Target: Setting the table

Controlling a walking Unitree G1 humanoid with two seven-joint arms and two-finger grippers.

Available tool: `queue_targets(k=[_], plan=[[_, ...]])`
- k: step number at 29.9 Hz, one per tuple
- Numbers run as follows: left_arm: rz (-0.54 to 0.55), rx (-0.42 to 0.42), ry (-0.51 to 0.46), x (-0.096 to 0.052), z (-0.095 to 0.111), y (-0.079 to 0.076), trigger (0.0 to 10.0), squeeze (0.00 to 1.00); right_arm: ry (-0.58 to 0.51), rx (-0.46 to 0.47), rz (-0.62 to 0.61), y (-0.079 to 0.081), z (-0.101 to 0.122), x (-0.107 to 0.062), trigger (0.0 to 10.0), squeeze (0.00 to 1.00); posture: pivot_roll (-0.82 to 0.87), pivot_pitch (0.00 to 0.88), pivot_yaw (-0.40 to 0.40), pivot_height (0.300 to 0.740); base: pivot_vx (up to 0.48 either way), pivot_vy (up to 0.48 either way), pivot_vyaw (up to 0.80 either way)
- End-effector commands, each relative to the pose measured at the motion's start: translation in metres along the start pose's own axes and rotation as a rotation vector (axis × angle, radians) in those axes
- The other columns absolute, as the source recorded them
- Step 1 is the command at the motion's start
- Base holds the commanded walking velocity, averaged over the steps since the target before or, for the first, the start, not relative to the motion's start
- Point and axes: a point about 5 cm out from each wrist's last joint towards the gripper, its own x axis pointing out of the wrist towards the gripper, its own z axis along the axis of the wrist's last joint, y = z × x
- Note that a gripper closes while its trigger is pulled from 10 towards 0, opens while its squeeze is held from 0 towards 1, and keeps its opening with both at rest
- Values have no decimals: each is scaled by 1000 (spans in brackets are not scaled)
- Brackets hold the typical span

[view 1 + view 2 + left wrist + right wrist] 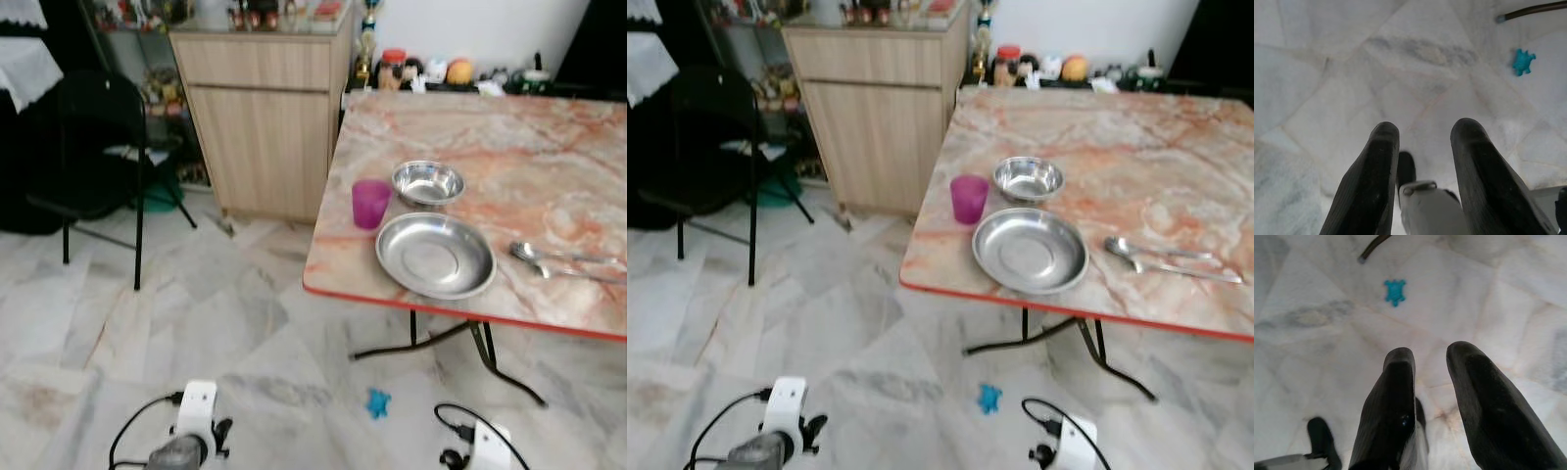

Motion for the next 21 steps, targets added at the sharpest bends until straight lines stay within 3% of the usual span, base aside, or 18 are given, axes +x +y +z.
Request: queue_targets(k=[1, 3, 12, 21], plan=[[22, 7, 13, -1, -3, 7, 10000, 0, 7, 4, 7, 4, -2, 0, 10000, 0, 59, 0, -20, 740, 0, 0, 0], [22, 7, 15, -2, -4, 7, 10000, 0, 9, 4, 4, 4, -2, 0, 10000, 0, 59, 0, -22, 740, 0, 0, 0], [21, 5, 19, -2, -6, 6, 10000, 0, 9, -5, 4, 3, -3, 0, 10000, 0, 55, 0, -24, 740, 0, 0, -674], [19, 6, 22, -2, -7, 5, 10000, 0, -32, -20, 13, 3, 1, 0, 10000, 0, 48, 0, -25, 740, 0, 0, 0]])
